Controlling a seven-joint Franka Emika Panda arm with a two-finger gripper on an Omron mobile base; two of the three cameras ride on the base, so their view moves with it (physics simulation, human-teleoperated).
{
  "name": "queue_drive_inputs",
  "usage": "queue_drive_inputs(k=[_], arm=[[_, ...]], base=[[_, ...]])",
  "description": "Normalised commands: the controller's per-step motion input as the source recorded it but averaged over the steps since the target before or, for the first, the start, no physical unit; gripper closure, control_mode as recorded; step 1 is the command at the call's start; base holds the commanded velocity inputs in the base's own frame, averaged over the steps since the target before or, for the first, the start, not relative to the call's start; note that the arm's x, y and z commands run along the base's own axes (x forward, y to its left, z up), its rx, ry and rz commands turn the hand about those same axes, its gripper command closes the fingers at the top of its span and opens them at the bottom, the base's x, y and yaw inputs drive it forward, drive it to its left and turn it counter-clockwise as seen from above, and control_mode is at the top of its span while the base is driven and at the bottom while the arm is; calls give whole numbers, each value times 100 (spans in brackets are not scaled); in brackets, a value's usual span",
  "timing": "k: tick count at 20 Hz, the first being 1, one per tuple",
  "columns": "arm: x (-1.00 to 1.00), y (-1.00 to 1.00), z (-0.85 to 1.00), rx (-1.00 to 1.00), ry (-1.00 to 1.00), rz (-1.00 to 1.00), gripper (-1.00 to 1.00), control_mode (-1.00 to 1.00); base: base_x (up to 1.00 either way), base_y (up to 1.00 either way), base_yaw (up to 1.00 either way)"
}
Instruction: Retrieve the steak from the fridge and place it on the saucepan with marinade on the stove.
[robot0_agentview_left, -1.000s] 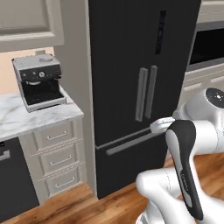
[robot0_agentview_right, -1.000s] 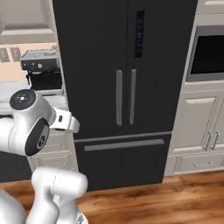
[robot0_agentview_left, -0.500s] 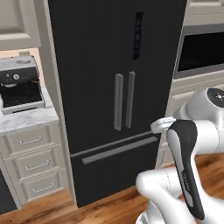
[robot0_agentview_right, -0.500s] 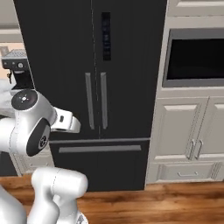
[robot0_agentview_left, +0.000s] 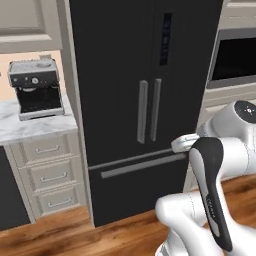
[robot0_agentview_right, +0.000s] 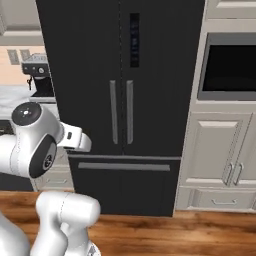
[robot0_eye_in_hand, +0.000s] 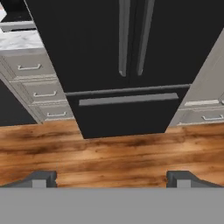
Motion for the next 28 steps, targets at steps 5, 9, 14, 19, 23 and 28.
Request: queue_drive_inputs(k=[5,9,14,19,23,28], arm=[[0,0,0,0,0,0,-100,100],[0,0,0,0,0,0,-100,100],[0,0,0,0,0,0,-100,100],[0,0,0,0,0,0,-100,100],[0,0,0,0,0,0,-100,100],[15,0,0,0,-6,0,-100,-100]], base=[[-19,-54,23],[26,-25,9],[41,0,0],[56,0,0],[18,0,0],[0,0,0]])
